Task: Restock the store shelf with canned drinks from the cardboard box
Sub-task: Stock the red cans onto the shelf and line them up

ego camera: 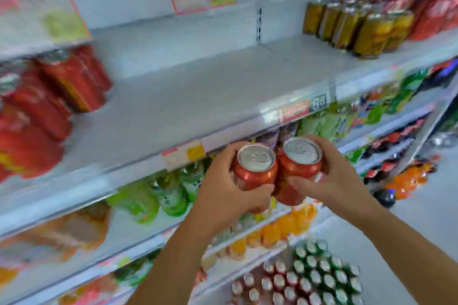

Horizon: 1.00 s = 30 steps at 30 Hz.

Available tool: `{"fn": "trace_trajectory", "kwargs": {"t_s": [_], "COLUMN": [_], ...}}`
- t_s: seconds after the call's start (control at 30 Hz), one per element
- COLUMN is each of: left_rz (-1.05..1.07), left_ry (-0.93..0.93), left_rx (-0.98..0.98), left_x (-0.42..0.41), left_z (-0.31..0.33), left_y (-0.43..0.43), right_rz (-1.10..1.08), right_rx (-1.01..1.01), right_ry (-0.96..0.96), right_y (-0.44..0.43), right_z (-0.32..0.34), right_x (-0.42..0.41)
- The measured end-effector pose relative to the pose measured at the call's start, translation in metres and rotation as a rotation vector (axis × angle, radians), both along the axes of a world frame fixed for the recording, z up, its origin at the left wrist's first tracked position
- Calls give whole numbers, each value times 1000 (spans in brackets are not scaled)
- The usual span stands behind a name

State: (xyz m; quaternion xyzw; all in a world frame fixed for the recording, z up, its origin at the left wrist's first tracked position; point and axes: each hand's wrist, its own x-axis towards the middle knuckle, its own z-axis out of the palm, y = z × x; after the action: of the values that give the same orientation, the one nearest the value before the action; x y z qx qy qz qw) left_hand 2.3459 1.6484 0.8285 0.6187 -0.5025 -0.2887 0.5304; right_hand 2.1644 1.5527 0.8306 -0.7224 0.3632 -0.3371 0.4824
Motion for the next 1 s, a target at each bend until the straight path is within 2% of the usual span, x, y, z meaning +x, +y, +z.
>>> {"fn": "trace_trajectory", "kwargs": {"t_s": [0.2,0.5,0.77,1.0], "left_rz": [288,644,712,711], "left_ry": [110,109,163,153], "left_rx": [-223,-268,-235,-198], "left_x": [59,146,176,183], "left_z": [55,64,50,43], "left_y": [63,159,178,178], "right_rz": [169,277,409,477], "right_rx": [-102,-138,-126,-83], "right_ry": [-136,-232,-101,-8], "right_y": [11,42,48,42], "right_z": [67,92,88,85], "right_x": [71,213,303,324]}}
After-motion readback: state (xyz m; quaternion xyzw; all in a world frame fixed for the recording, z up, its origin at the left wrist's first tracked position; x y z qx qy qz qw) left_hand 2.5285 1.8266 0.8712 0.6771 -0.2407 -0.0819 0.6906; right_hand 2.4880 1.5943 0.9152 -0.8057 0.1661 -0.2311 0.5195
